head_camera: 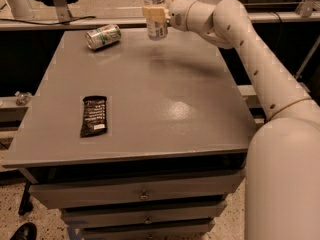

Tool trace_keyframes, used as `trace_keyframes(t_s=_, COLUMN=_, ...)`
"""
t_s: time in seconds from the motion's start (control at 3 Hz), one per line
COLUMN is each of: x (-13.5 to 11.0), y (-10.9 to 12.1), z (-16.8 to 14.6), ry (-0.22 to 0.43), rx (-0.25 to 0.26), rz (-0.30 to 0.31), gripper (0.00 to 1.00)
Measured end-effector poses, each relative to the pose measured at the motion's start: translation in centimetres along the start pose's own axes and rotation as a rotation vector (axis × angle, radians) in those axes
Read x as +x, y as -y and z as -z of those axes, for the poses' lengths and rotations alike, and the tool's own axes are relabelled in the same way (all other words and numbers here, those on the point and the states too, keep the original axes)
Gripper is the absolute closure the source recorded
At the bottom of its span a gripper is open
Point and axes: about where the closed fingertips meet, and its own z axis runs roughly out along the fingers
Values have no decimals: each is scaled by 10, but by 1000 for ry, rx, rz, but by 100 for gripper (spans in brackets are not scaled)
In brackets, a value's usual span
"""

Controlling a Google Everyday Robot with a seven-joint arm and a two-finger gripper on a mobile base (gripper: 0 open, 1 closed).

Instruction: Move blue plastic bottle near 7up can

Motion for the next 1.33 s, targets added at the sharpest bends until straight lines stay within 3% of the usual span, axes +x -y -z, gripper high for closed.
trace_keyframes(t_s=1.33, x=29, y=-37, z=-87, ry=1, rx=-83, rz=-51, gripper=100)
